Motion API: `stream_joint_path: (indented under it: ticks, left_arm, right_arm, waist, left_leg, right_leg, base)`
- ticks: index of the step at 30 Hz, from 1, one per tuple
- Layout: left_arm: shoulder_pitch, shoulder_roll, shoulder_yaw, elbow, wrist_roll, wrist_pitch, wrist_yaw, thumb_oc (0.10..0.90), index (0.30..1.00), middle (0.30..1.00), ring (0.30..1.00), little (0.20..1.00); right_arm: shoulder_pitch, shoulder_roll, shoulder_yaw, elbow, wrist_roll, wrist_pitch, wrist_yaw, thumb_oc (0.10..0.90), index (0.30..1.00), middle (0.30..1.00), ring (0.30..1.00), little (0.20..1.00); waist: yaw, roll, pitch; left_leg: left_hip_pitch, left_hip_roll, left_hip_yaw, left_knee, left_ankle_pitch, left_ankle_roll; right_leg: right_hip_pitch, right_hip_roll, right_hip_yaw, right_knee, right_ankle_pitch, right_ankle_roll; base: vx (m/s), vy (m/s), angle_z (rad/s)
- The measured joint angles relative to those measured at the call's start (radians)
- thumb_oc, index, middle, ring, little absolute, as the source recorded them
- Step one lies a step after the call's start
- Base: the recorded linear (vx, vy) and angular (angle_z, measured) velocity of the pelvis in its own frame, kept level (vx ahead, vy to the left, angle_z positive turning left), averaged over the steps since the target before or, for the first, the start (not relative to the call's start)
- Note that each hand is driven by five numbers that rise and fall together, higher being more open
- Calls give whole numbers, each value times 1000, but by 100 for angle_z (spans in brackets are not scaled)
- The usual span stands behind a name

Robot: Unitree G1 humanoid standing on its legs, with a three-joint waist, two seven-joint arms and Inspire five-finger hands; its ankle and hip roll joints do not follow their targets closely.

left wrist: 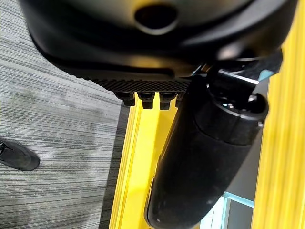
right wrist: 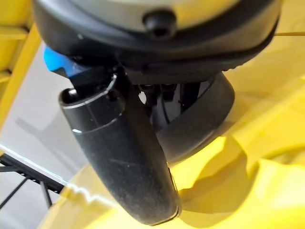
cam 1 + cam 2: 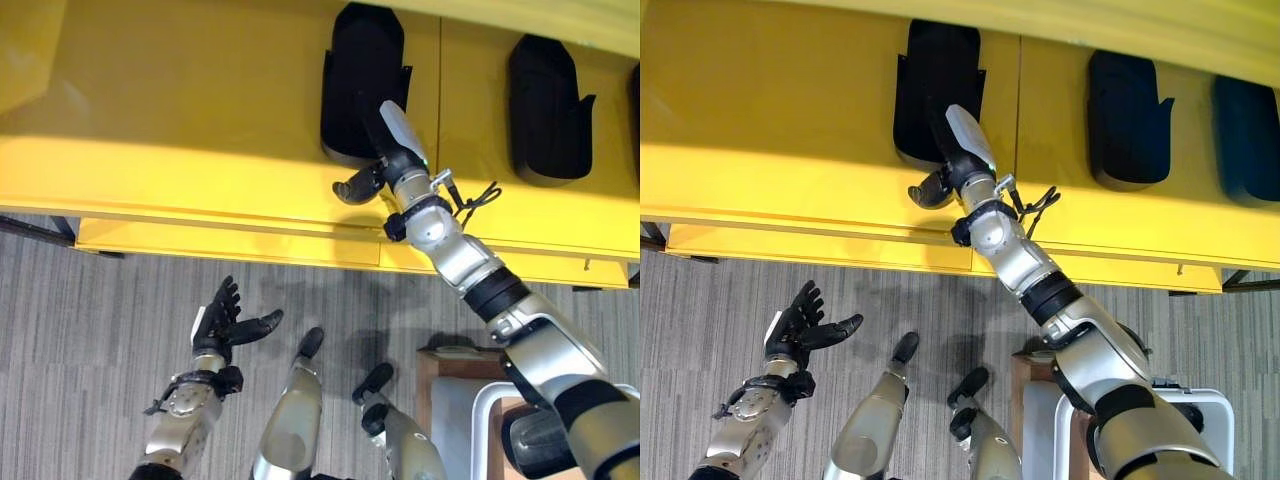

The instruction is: Move parts from the plastic box to the shelf.

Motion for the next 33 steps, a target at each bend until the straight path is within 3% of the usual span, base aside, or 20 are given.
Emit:
stream_joint_path:
  ticks: [10, 12, 18, 23, 27, 31, 33]
  left_arm:
    - [7, 0, 35, 0, 7, 0, 1, 900, 1000, 1000, 1000, 1000]
    - [8, 0, 43, -1, 10, 0, 0, 900, 1000, 1000, 1000, 1000]
    - [35, -5, 75, -6, 18, 2, -8, 900, 1000, 1000, 1000, 1000]
    - [43, -7, 83, -6, 20, 4, -8, 900, 1000, 1000, 1000, 1000]
    - [54, -16, 85, -7, 22, 10, -8, 900, 1000, 1000, 1000, 1000]
    - [69, -31, 89, -5, 54, 32, -23, 900, 1000, 1000, 1000, 1000]
    - [92, -53, 90, -4, 58, 33, -25, 900, 1000, 1000, 1000, 1000]
  right_arm:
    - [6, -132, 15, -187, -52, 1, 42, 900, 1000, 1000, 1000, 1000]
    - [18, -194, 14, -283, -76, 1, 54, 900, 1000, 1000, 1000, 1000]
    - [95, -257, -36, -467, -119, -33, 71, 900, 1000, 1000, 1000, 1000]
    - [218, -240, -125, -545, -115, -59, 82, 900, 1000, 1000, 1000, 1000]
    - [410, -166, -217, -590, -82, -74, 92, 900, 1000, 1000, 1000, 1000]
    - [604, -98, -281, -641, -43, -77, 108, 900, 1000, 1000, 1000, 1000]
    - [716, -76, -289, -652, -11, -77, 103, 900, 1000, 1000, 1000, 1000]
  waist:
    - [-17, -1, 0]
    - [-25, -4, -2]
    - [-62, -39, -22]
    - [-81, -59, -40]
    - [-92, -58, -65]
    - [-115, -40, -89]
    - [-158, -26, -134]
  left_leg:
    - [11, 0, 4, -3, 1, 1]
    - [15, 0, 7, -12, 5, 6]
    - [69, -1, 35, -42, 8, 12]
    - [92, -1, 50, -55, 8, 12]
    - [118, -2, 69, -65, 4, 16]
    - [163, -7, 98, -68, -14, 32]
    - [182, -16, 128, -65, -33, 44]
  right_leg:
    - [9, 0, 4, -5, 3, 2]
    - [12, 3, 7, -15, 12, 3]
    - [51, 2, 34, -45, 28, 8]
    - [65, 1, 45, -56, 33, 10]
    - [83, 1, 63, -69, 39, 14]
    - [118, -5, 90, -77, 45, 18]
    - [125, -15, 116, -79, 49, 29]
  base:
    - [0, 0, 0]
    - [7, 12, -4]
    - [32, 30, -11]
    - [47, 49, -7]
    - [46, 79, -13]
    - [52, 134, -19]
    - [55, 193, -33]
